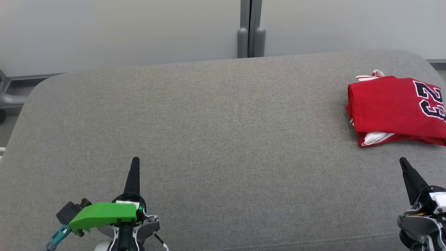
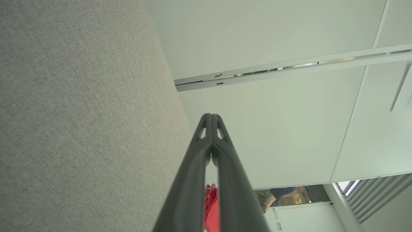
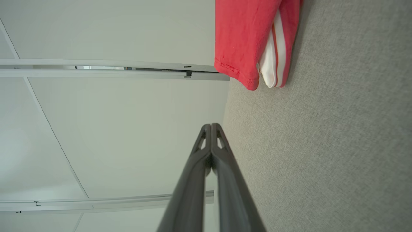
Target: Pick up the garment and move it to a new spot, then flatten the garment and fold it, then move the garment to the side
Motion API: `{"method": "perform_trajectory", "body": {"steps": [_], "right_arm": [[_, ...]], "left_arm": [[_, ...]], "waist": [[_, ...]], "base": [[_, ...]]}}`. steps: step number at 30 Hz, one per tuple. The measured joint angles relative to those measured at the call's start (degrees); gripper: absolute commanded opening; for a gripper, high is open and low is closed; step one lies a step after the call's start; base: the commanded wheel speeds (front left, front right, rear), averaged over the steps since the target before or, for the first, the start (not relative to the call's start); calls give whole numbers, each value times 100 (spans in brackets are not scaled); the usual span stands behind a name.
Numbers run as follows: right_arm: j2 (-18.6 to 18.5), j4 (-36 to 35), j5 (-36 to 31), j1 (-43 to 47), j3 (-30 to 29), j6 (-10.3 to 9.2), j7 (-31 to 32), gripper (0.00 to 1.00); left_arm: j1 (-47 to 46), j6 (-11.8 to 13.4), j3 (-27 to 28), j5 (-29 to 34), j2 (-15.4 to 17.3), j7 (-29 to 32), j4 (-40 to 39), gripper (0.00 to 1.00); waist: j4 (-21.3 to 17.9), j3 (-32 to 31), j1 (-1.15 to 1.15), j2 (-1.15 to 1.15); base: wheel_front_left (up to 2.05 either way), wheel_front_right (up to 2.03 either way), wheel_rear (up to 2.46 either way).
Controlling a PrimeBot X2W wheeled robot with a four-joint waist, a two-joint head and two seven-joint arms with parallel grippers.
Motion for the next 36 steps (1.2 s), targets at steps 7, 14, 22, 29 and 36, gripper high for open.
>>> {"method": "perform_trajectory", "body": {"steps": [7,14,22,29,36], "right_arm": [[-4,58,285,-78,-76,0,99,0],[-5,122,559,-108,-160,0,203,0],[-5,149,670,-144,-199,0,249,0],[-1,149,669,-147,-209,0,253,0],[7,151,664,-150,-218,0,259,0]], "left_arm": [[-51,-76,13,-202,-63,8,35,0],[-88,-133,30,-437,-113,24,62,0],[-113,-168,36,-537,-138,24,78,0],[-114,-168,36,-537,-140,24,77,0],[-114,-168,36,-537,-140,24,78,0]], "waist": [[0,11,0,0],[-1,22,0,0],[-1,26,0,0],[-1,26,0,0],[-1,26,0,0]], "base": [[0,0,0],[0,0,0],[0,0,0],[0,0,0],[0,0,0]]}}
